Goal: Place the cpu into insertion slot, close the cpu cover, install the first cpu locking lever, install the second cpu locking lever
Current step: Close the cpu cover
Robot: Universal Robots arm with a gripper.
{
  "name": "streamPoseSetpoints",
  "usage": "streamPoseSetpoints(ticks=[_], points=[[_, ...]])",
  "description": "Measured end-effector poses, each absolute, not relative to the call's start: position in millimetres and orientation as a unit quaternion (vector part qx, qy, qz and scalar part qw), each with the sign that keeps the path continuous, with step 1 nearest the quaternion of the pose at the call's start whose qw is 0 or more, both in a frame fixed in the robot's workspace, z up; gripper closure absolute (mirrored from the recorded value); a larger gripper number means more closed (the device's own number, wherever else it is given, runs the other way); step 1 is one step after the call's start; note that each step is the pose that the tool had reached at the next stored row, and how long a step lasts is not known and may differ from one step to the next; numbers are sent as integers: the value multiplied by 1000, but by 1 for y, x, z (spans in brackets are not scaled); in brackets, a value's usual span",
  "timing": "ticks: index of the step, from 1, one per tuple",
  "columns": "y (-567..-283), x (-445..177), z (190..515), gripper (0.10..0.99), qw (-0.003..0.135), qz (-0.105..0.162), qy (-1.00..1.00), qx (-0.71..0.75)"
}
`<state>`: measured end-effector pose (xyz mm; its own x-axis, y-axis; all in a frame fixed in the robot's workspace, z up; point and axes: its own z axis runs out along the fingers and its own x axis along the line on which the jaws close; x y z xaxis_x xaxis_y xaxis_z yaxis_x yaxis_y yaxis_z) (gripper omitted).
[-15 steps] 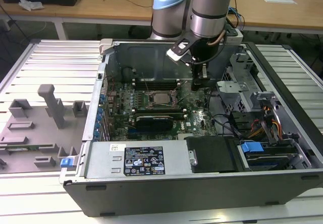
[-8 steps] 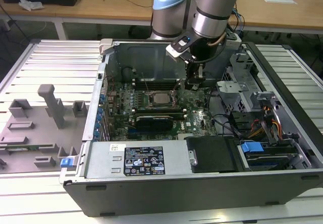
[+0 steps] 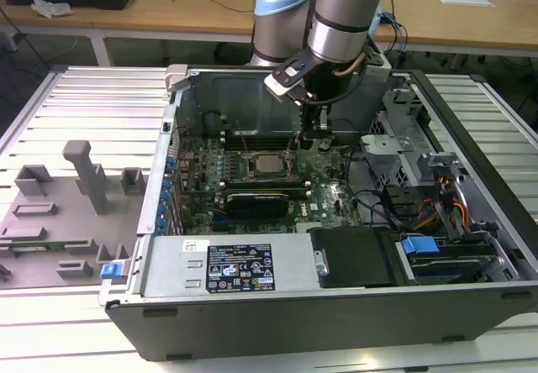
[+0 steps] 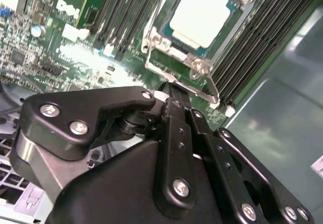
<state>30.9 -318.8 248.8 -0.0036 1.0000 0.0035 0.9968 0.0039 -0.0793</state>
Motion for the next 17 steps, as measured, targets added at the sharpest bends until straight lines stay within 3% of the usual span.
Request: streamPoseSetpoints(ticks=[9, 12, 13, 14, 17], points=[[-317, 9, 249, 980, 24, 22, -708, -705], [-317, 1, 248, 980, 12, 11, -708, -706], [-317, -12, 246, 980, -1, -2, -709, -706], [-317, -21, 242, 980, -4, -6, -708, -706], [-317, -36, 234, 980, -4, -6, -708, -706]])
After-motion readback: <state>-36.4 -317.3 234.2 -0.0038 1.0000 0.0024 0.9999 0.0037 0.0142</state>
